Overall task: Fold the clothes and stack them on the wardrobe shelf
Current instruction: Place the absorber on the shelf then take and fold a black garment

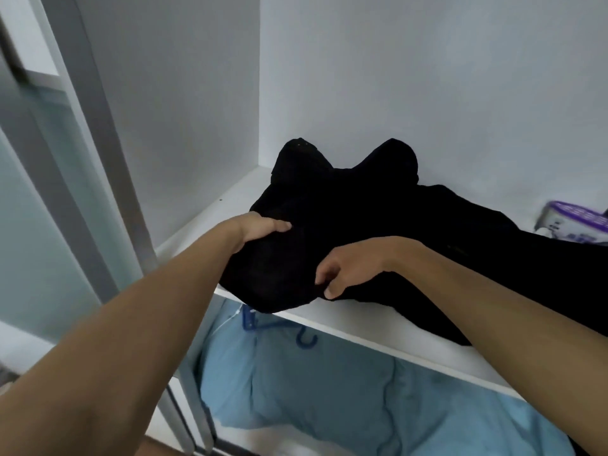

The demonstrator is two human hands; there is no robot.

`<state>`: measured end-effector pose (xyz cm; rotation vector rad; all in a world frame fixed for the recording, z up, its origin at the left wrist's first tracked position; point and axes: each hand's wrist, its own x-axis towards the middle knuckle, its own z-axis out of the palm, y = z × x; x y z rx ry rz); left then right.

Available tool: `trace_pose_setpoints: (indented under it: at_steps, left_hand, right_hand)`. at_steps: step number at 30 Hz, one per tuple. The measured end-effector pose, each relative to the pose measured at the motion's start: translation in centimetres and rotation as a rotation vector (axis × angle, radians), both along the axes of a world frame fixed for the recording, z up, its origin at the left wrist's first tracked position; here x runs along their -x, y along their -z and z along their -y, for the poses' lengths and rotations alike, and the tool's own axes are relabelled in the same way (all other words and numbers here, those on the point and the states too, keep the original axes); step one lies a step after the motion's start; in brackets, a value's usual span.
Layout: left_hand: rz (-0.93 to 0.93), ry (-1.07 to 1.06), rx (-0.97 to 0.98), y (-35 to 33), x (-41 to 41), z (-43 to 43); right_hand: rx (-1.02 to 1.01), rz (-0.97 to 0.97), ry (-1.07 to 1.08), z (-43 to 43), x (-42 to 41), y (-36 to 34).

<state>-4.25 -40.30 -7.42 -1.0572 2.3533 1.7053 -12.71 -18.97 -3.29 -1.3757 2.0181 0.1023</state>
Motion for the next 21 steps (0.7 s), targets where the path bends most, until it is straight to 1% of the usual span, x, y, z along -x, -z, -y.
trace_pose_setpoints:
  at_steps: [1, 2, 4, 5, 6, 8, 9, 10, 12, 14, 15, 17, 19, 21]
  left_hand:
    - [0.0, 0.056, 0.024, 0.1, -0.2, 0.1]
    - [-0.002, 0.111, 0.053, 0.1, -0.4, 0.2]
    - [-0.013, 0.217, 0.071, 0.3, -1.2, 0.4]
    - [-0.031, 0.273, 0.035, 0.4, -1.5, 0.5]
    - [-0.055, 0.33, -0.028, 0.6, -2.0, 0.7]
    - [-0.117, 0.409, -0.154, 0.6, -2.5, 0.5]
    - [-0.144, 0.422, -0.206, 0.5, -2.6, 0.5]
    - [-0.153, 0.418, -0.235, 0.6, -2.8, 0.9]
    - [-0.155, 0.312, -0.201, 0.8, -2.8, 1.4]
    - [-0.168, 0.08, -0.139, 1.2, -2.4, 2.4]
    - [-0.189, -0.026, -0.164, 1.5, -2.1, 3.0]
    - [-0.221, -0.146, -0.32, 1.8, -1.4, 4.1]
    - [-0.268, -0.244, -0.514, 1.7, -0.8, 4.4]
    - [-0.327, -0.336, -0.608, 2.0, 0.0, 3.8]
  right_hand:
    - [0.003, -0.017, 0.065, 0.4, -0.1, -0.2]
    - [0.059, -0.04, 0.155, 0.7, -0.2, -0.5]
    - [0.275, -0.124, 0.344, 1.6, 0.0, -0.6]
    - [0.358, -0.143, 0.394, 1.9, 0.0, -0.6]
    - [0.377, -0.116, 0.401, 2.4, -0.2, -0.4]
    - [0.305, -0.03, 0.351, 2.4, -0.7, 0.8]
    - [0.285, -0.009, 0.324, 2.5, -1.0, 1.6]
    - [0.314, -0.004, 0.324, 2.8, -1.5, 2.5]
    - [0.403, -0.031, 0.33, 3.0, -2.6, 3.4]
    - [0.329, 0.007, 0.32, 2.5, -4.0, 3.3]
    - [0.256, 0.069, 0.311, 2.1, -4.9, 3.1]
    - [0.137, 0.156, 0.277, 1.3, -7.2, 3.4]
    - [0.13, 0.111, 0.249, 0.5, -9.0, 4.5]
    - [0.127, 0.076, 0.248, -0.1, -10.4, 5.8]
